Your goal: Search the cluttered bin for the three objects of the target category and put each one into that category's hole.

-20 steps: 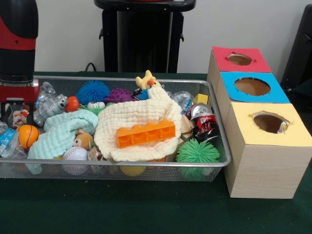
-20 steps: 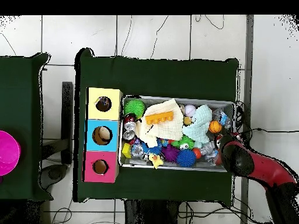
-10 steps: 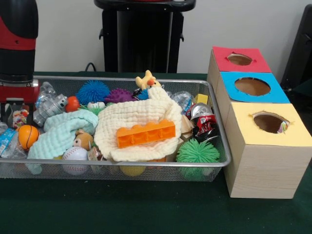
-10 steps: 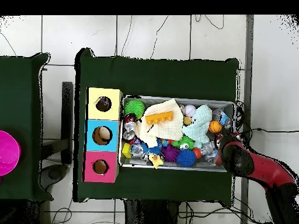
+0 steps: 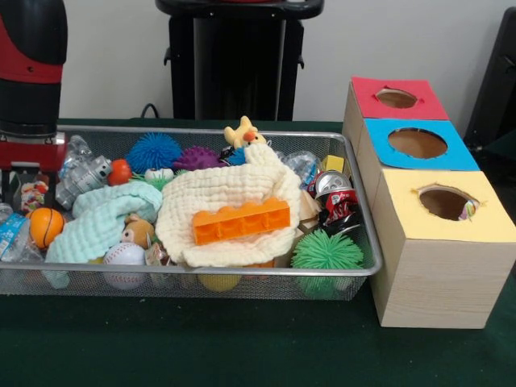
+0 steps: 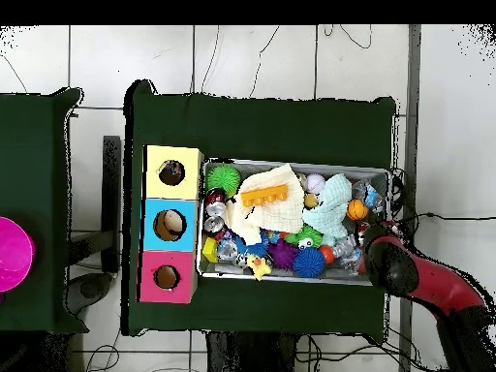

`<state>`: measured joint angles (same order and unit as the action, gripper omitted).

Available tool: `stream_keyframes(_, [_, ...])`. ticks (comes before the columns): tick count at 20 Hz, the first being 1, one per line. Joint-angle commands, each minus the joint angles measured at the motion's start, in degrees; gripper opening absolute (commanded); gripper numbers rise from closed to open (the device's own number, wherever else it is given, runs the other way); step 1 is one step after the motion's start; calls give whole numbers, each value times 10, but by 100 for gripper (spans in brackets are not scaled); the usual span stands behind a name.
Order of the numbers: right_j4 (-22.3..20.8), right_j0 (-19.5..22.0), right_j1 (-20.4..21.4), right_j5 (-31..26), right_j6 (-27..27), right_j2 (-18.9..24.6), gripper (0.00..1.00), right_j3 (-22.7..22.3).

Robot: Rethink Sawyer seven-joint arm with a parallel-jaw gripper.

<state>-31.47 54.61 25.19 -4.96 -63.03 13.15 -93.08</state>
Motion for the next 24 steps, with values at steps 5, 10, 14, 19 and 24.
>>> stream_keyframes(5, [21, -37, -126, -11, -129, -39, 100, -83])
stream_keyframes(10, [45, -71, -107, -6, -141, -58, 100, -94])
stream_keyframes(14, [73, -98, -95, -10, -154, -82, 100, -101])
stream_keyframes(19, [87, -111, -95, 18, -153, -103, 100, -108])
stream_keyframes(24, [103, -134, -112, 29, -149, -144, 100, -96])
